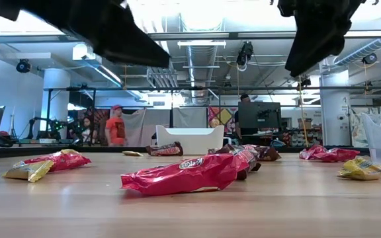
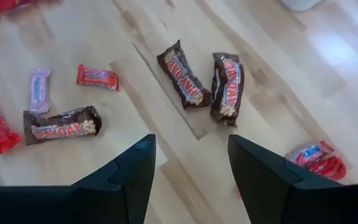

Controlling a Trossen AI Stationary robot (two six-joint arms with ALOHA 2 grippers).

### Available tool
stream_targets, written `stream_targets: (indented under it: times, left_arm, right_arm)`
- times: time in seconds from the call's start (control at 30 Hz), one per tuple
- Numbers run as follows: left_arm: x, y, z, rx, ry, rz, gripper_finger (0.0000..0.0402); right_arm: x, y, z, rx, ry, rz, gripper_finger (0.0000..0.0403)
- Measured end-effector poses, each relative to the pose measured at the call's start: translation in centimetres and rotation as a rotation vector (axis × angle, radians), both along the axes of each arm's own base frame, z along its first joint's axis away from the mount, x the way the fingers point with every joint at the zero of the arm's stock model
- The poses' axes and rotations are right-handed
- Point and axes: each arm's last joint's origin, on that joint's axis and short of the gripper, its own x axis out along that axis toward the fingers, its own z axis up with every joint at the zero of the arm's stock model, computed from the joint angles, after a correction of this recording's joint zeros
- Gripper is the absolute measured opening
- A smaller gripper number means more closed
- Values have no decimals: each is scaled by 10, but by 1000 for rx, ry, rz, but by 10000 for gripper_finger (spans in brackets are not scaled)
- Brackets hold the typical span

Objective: Sort candy by brand, put in halloween buckets
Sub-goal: Put the red candy into the white bin

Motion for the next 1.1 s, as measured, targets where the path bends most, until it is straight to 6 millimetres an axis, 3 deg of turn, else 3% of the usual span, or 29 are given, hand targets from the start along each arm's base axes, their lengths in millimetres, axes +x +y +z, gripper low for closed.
stream_targets:
  times: [0.27, 0.53, 0.87, 1.1]
  left_arm:
    - [40, -13, -43, -8, 67, 95, 236]
    - [64, -17, -81, -72, 131, 97, 237]
    - [67, 2, -103, -99, 184, 166, 217]
    - [70, 12, -104, -167, 221, 99, 173]
  right_arm:
    - [0, -1, 1, -54, -13, -4, 199]
    - [-1, -2, -2, -56, -5, -12, 241]
    - [-2, -2, -5, -55, 3, -12, 276]
    - [-2, -2, -5, -55, 2, -12, 277]
